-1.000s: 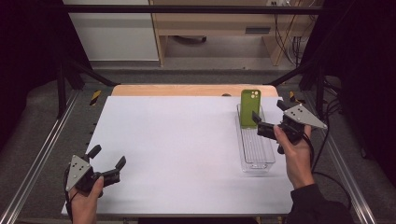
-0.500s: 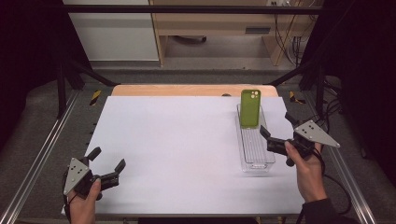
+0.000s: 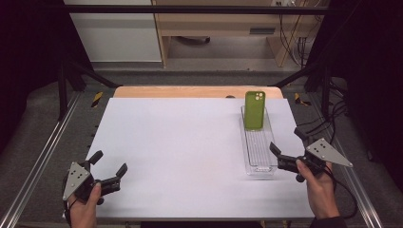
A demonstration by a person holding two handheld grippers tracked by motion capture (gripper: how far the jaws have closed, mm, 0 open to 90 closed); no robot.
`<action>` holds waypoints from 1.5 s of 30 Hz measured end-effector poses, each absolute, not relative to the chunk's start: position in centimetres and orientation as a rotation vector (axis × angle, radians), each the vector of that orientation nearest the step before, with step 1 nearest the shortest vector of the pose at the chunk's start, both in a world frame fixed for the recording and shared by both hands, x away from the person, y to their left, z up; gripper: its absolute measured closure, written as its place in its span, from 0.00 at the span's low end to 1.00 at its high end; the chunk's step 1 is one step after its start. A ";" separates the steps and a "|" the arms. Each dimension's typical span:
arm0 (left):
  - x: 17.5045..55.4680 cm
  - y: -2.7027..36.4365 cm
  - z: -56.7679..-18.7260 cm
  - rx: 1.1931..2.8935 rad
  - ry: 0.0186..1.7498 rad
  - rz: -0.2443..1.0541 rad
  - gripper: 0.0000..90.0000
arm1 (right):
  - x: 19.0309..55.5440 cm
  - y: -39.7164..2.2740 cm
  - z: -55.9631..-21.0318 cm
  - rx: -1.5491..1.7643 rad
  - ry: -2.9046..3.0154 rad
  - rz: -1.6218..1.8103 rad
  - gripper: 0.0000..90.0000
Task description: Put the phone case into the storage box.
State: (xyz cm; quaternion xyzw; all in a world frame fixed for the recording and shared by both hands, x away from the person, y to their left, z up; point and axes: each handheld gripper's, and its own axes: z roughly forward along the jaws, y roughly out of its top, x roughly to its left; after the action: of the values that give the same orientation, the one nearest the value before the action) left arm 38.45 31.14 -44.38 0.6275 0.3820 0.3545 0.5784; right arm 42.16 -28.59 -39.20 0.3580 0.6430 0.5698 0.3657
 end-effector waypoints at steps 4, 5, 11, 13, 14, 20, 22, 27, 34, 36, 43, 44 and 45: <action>38.4 31.0 -44.4 1.470 0.886 0.823 0.01 | 41.6 -28.7 -40.0 0.910 1.665 1.469 0.04; 38.4 30.9 -44.4 1.471 0.883 0.821 0.01 | 41.5 -28.7 -40.2 0.908 1.665 1.470 0.04; 38.4 30.7 -44.5 1.478 0.870 0.812 0.01 | 41.0 -28.8 -41.2 0.906 1.676 1.475 0.04; 38.4 30.6 -44.5 1.483 0.869 0.812 0.01 | 40.9 -28.8 -41.7 0.905 1.675 1.478 0.04; 38.4 30.6 -44.5 1.485 0.869 0.813 0.01 | 40.9 -28.8 -41.7 0.905 1.675 1.478 0.04; 38.4 30.6 -44.5 1.493 0.865 0.810 0.01 | 40.6 -29.0 -42.8 0.911 1.687 1.480 0.04; 38.4 30.5 -44.5 1.493 0.863 0.807 0.01 | 40.4 -29.0 -43.2 0.924 1.685 1.482 0.04; 38.4 30.4 -44.6 1.494 0.856 0.805 0.01 | 40.1 -29.2 -44.3 0.949 1.688 1.488 0.04; 38.4 30.3 -44.6 1.497 0.855 0.801 0.01 | 39.7 -29.3 -45.1 0.957 1.686 1.494 0.04; 38.4 30.2 -44.6 1.503 0.848 0.802 0.01 | 39.6 -29.3 -45.4 0.960 1.685 1.498 0.04; 38.3 30.0 -44.6 1.495 0.838 0.797 0.01 | 39.5 -29.2 -46.0 0.947 1.682 1.498 0.04; 38.3 30.0 -44.6 1.493 0.836 0.795 0.01 | 39.5 -29.1 -46.1 0.947 1.681 1.499 0.04; 38.3 29.9 -44.7 1.493 0.835 0.795 0.01 | 39.5 -29.1 -46.2 0.940 1.680 1.501 0.04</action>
State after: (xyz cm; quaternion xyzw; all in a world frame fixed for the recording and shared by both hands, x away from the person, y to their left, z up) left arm 38.34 29.94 -44.66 0.6405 0.3583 0.3410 0.5874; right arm 39.46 -29.06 -46.19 0.3617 0.6463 0.5775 0.3435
